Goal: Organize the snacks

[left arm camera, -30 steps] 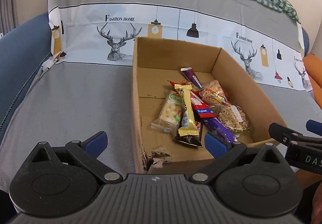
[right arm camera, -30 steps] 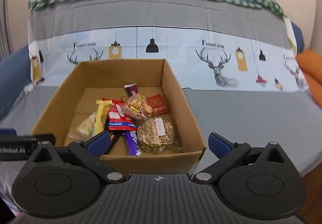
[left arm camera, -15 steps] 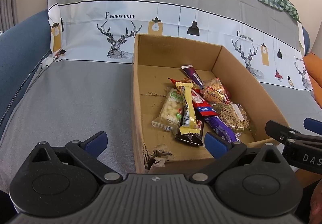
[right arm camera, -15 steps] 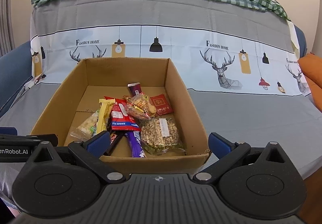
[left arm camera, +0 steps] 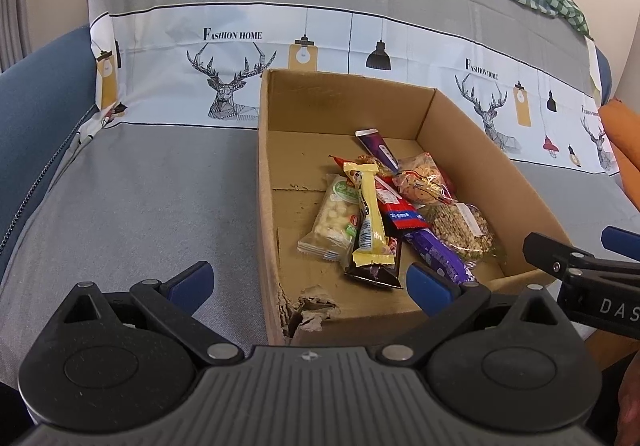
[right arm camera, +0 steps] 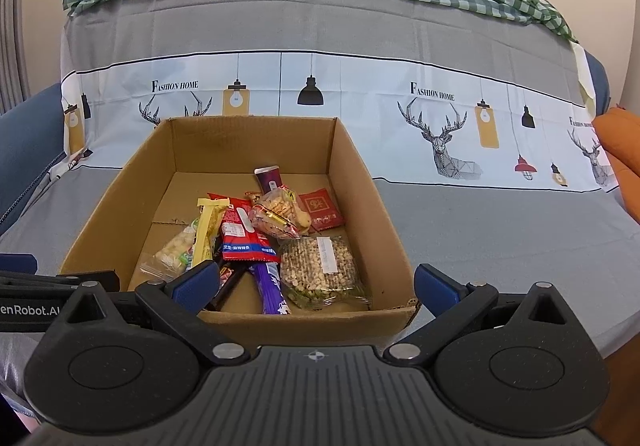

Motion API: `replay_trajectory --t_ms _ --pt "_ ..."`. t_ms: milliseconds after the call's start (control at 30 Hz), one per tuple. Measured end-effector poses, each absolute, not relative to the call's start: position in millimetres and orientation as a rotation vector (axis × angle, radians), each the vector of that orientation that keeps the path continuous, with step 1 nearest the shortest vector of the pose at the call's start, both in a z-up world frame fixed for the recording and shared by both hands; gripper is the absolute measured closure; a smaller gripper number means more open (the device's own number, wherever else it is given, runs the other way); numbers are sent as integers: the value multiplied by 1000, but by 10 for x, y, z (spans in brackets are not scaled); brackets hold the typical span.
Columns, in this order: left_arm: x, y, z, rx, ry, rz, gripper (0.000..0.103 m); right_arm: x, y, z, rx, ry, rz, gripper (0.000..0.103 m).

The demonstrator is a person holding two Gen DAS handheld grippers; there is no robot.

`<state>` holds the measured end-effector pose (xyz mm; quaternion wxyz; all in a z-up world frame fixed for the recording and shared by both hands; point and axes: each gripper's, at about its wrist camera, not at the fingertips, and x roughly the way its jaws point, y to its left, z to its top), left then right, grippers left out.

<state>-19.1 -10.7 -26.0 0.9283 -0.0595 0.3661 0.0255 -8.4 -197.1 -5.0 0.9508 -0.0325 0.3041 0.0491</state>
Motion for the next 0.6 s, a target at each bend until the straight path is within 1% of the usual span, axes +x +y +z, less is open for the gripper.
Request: replay_trajectory --t_ms 600 --pt "-194 -118 -246 -121 746 46 1 -84 -1967 -45 -68 617 99 1"
